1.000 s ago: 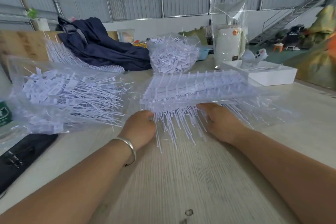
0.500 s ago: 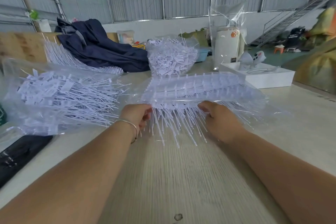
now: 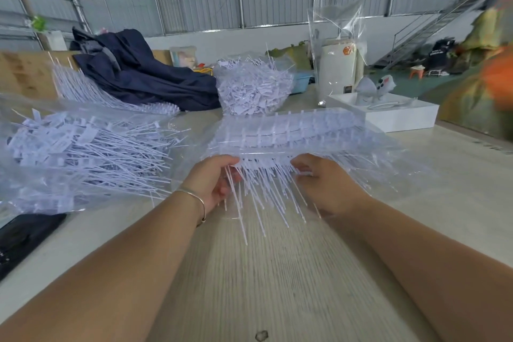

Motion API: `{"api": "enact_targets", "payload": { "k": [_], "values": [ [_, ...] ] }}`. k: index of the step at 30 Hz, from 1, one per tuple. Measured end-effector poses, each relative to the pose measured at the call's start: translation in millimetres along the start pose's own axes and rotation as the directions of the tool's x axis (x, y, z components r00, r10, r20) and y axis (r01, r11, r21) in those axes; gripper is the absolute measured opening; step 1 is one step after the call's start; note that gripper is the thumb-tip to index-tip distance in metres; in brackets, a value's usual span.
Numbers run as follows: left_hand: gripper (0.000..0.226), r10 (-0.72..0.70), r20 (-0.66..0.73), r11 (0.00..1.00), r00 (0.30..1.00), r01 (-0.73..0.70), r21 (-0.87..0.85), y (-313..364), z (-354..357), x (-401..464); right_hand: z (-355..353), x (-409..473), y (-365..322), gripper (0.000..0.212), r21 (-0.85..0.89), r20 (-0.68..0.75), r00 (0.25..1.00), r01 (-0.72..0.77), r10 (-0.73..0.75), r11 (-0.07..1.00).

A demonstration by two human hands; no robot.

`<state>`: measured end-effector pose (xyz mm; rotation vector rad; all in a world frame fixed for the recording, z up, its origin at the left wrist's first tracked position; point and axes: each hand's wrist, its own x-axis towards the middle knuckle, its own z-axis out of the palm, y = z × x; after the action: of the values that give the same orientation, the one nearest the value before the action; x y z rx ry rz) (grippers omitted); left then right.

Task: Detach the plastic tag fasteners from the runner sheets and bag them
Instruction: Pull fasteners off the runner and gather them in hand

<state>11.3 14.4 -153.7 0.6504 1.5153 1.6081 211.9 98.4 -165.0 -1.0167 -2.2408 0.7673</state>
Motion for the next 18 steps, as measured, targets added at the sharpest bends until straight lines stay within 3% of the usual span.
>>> {"api": "enact_targets", "payload": {
  "k": [2,5,8,11,13,18],
  "values": [
    [0.012,0.002,0.036,1.000,0.999,-0.003,0.029,1,-1,-4,2,-1,-1,0.037,-0.008,0.019,1.000,0.017,-0.017,1.000],
    [0.021,-0.008,0.095,0.982,0.995,0.026,-0.189,6,-3,-10,2,-3,-4,0.038,-0.076,0.066,0.997,0.047,-0.042,0.996],
    [0.020,0.027,0.055,0.934,0.998,-0.006,-0.358,6,-6,-11,2,-4,-6,0.039,-0.157,0.071,0.992,0.118,-0.108,0.981],
    [0.027,0.097,-0.007,0.973,0.995,-0.097,-0.209,-1,-4,-9,2,-3,-7,0.040,-0.175,0.071,0.990,0.131,-0.120,0.976],
    [0.022,0.133,0.023,0.987,0.991,-0.130,-0.092,-7,1,-7,3,-2,-5,0.041,-0.182,0.107,0.989,0.125,-0.107,0.975],
    [0.010,0.161,0.002,0.976,0.987,-0.159,-0.146,-9,17,-7,3,-3,-5,0.041,-0.110,0.103,0.988,0.128,-0.117,0.986]
  ]
}}
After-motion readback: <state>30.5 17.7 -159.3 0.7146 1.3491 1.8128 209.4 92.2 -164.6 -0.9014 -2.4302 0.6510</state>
